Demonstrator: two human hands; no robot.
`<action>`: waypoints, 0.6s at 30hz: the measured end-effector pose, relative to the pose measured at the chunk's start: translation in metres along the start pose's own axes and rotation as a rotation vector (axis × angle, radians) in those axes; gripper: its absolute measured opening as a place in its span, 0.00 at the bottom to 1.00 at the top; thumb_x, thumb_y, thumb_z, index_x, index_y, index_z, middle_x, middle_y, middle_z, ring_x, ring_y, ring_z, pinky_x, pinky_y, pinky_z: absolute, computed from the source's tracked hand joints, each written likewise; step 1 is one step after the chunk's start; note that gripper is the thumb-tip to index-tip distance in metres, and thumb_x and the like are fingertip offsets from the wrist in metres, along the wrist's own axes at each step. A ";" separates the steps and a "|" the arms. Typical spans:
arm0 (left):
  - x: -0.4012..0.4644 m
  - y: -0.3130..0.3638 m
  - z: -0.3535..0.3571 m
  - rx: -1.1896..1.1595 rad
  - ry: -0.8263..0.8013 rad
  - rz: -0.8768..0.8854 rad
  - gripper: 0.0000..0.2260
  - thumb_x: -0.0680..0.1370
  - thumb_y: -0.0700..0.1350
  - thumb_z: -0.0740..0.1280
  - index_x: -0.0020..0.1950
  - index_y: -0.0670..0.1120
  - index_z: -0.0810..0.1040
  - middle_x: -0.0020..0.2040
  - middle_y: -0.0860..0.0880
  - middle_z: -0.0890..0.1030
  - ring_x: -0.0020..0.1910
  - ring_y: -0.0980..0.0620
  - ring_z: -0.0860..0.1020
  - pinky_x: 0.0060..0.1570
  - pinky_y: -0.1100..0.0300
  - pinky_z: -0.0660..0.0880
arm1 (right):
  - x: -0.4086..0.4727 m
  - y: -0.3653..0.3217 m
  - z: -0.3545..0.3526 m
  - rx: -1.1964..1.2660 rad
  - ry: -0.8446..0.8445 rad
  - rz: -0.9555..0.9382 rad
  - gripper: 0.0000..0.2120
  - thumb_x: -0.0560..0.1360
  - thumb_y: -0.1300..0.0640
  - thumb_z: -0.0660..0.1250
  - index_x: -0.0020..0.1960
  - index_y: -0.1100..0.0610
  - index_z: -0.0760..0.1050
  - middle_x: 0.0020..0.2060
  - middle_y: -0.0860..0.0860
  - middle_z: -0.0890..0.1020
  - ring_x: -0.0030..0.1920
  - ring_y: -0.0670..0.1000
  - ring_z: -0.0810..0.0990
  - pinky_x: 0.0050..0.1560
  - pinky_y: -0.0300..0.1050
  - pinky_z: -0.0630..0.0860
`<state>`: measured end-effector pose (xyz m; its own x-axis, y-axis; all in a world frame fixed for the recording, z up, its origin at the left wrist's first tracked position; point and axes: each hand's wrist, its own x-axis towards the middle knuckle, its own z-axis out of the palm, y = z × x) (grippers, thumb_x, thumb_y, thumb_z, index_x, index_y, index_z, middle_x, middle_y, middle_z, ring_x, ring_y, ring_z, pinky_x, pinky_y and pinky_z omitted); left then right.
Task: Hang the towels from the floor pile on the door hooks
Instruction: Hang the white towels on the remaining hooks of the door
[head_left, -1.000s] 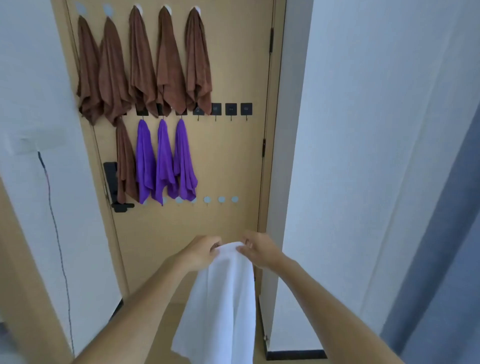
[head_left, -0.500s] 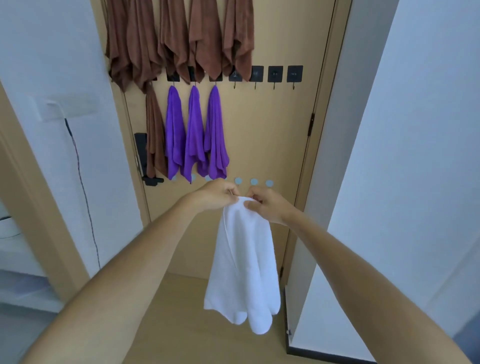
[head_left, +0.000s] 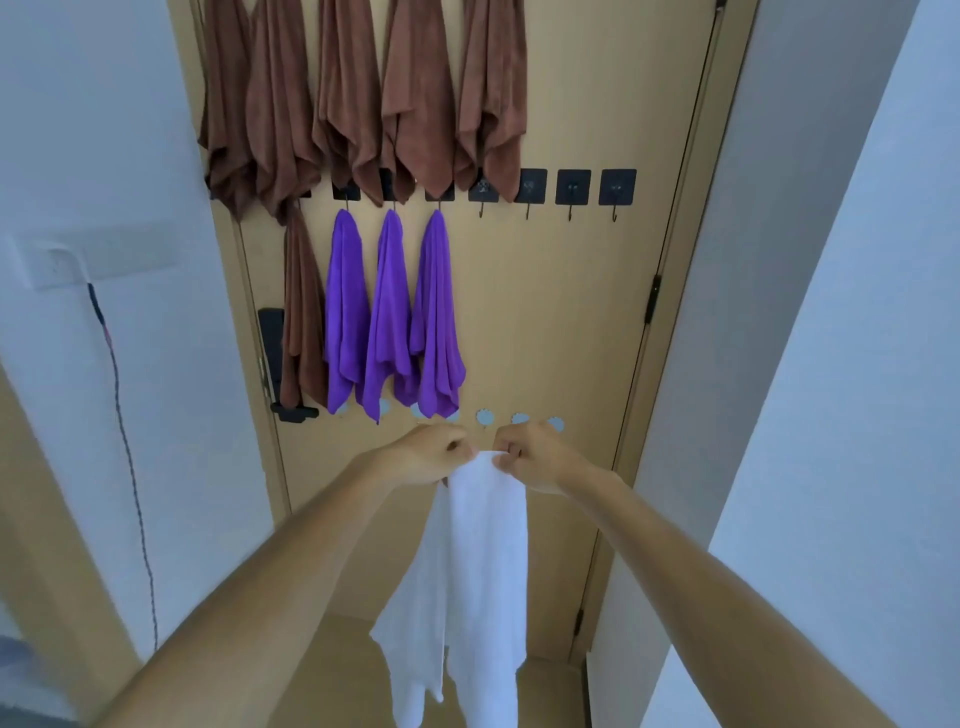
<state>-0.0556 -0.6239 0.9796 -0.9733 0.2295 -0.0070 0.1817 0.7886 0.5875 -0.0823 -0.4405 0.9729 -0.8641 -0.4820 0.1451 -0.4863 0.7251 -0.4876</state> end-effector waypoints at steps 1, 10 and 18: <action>0.012 -0.005 -0.006 -0.031 -0.002 0.007 0.12 0.82 0.48 0.58 0.45 0.42 0.73 0.41 0.51 0.76 0.37 0.53 0.80 0.39 0.63 0.75 | 0.012 0.007 -0.001 0.010 0.024 0.020 0.07 0.75 0.59 0.62 0.39 0.54 0.71 0.35 0.49 0.74 0.37 0.50 0.72 0.40 0.44 0.69; 0.141 -0.045 -0.082 -0.059 0.008 0.082 0.09 0.81 0.48 0.61 0.47 0.43 0.75 0.39 0.49 0.77 0.34 0.56 0.76 0.35 0.64 0.76 | 0.138 0.027 -0.022 0.080 0.205 0.020 0.06 0.75 0.59 0.62 0.45 0.50 0.68 0.33 0.50 0.75 0.33 0.49 0.72 0.34 0.41 0.69; 0.243 -0.061 -0.144 -0.004 0.111 0.250 0.06 0.81 0.46 0.62 0.48 0.44 0.74 0.38 0.51 0.76 0.37 0.53 0.75 0.38 0.63 0.72 | 0.235 0.041 -0.055 -0.040 0.392 -0.059 0.05 0.76 0.60 0.61 0.46 0.53 0.65 0.32 0.52 0.75 0.29 0.46 0.68 0.32 0.41 0.64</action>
<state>-0.3237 -0.6982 1.0582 -0.9079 0.3522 0.2273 0.4176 0.7133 0.5629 -0.3126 -0.4975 1.0347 -0.8150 -0.3043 0.4931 -0.5343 0.7240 -0.4363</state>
